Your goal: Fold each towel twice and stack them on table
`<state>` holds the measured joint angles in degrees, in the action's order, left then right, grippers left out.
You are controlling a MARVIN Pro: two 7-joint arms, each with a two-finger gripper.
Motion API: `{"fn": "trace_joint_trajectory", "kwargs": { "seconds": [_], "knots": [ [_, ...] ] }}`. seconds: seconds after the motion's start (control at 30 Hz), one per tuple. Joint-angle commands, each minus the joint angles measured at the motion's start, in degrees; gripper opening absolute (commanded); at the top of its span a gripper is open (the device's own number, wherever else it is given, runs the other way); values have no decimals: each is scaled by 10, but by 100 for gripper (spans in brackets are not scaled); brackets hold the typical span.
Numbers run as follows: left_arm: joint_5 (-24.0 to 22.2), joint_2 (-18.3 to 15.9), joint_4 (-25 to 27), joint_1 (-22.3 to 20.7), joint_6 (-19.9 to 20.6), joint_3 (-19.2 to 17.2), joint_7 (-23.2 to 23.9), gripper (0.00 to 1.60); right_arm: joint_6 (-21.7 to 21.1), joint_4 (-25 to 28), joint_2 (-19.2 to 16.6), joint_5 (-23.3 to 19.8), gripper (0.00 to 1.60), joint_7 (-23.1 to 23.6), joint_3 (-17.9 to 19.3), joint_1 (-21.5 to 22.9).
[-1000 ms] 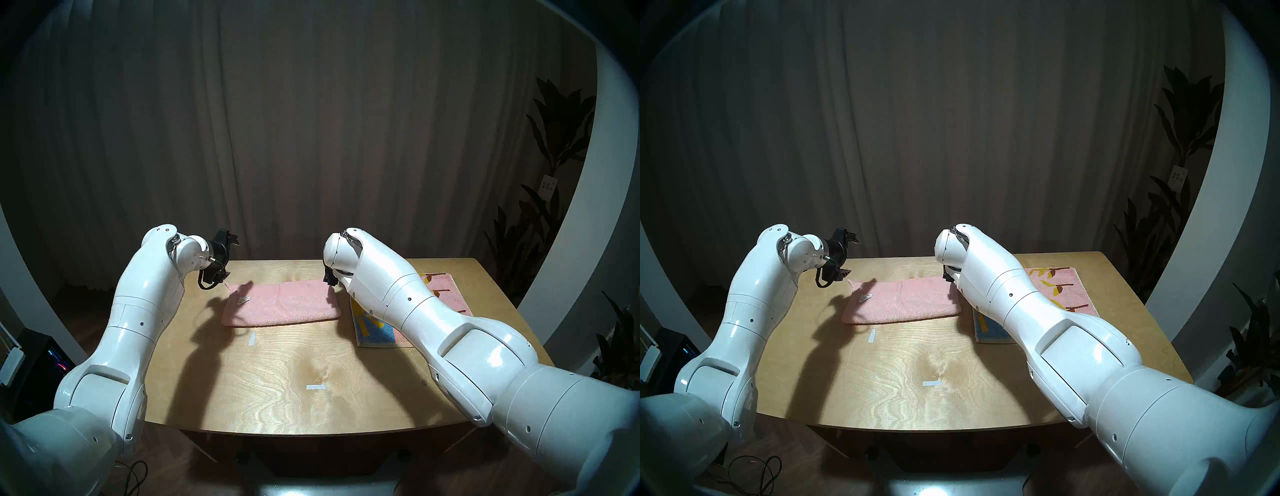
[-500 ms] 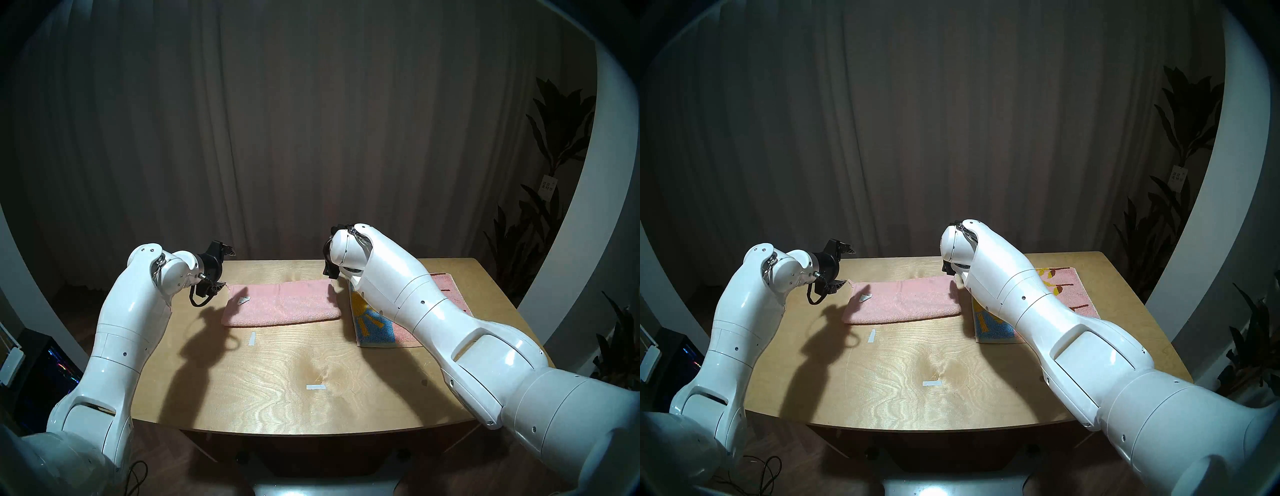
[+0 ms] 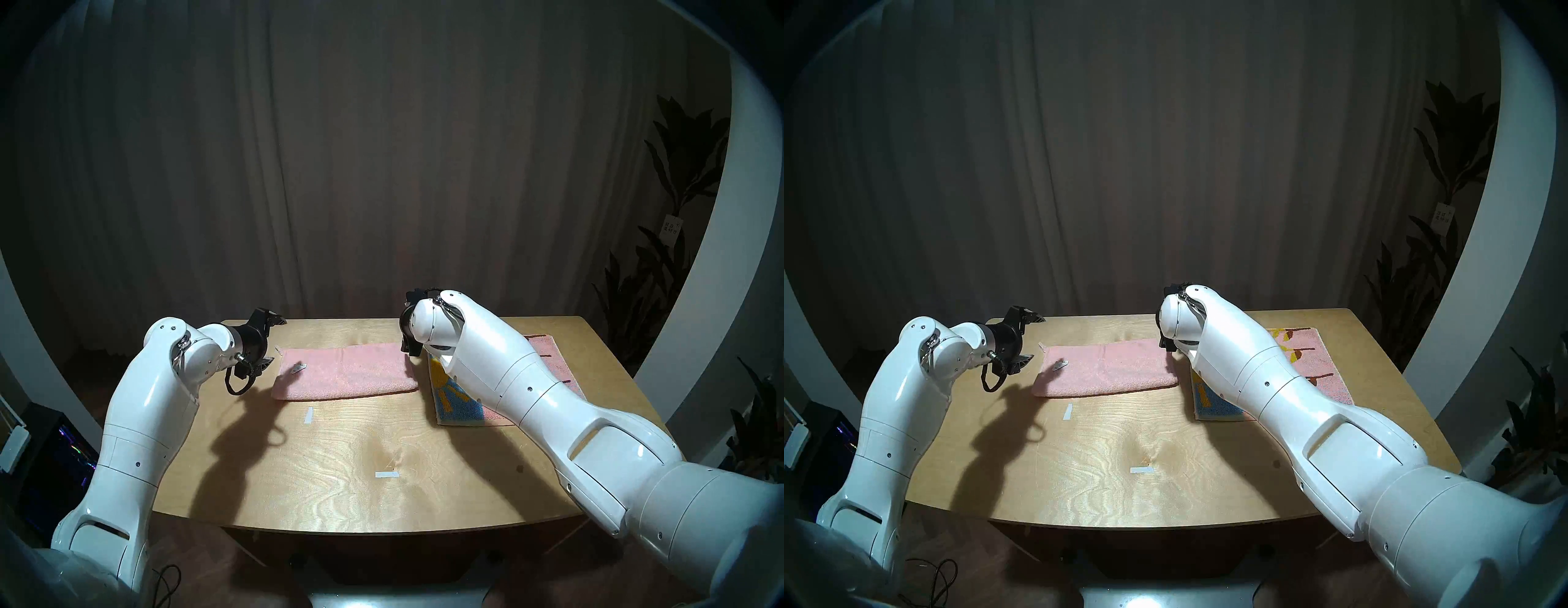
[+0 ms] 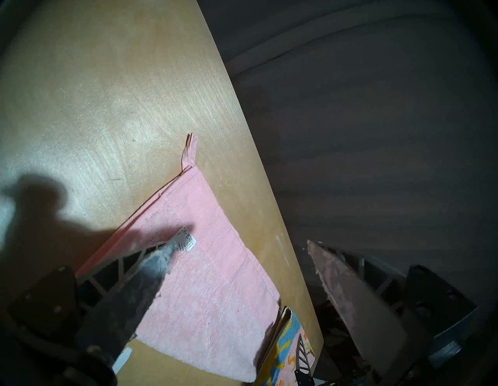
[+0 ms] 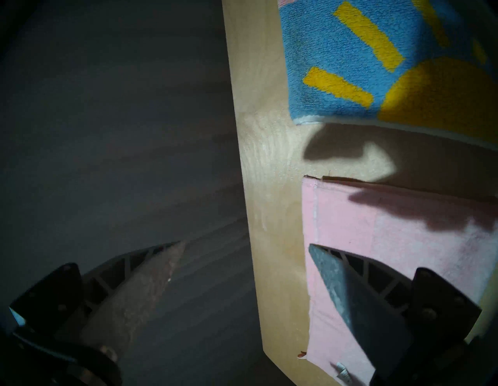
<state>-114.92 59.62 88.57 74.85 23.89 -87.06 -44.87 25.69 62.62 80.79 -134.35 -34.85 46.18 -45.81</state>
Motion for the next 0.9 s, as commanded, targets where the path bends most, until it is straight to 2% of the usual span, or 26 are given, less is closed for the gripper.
{"fn": "trace_joint_trajectory", "kwargs": {
  "seconds": [0.0, 0.1, 0.87],
  "knots": [
    [-4, -8, 48, 33, 3, -16, 21, 160, -11, 42, -23, 14, 160, 9, -6, 0],
    [-7, -8, 56, 40, 4, -20, 24, 160, -13, 51, -29, 18, 160, 12, -9, -1],
    [-18, -5, 154, 179, 10, -56, 68, 160, -44, 164, -116, 64, 160, 31, -48, -26]
  ]
}}
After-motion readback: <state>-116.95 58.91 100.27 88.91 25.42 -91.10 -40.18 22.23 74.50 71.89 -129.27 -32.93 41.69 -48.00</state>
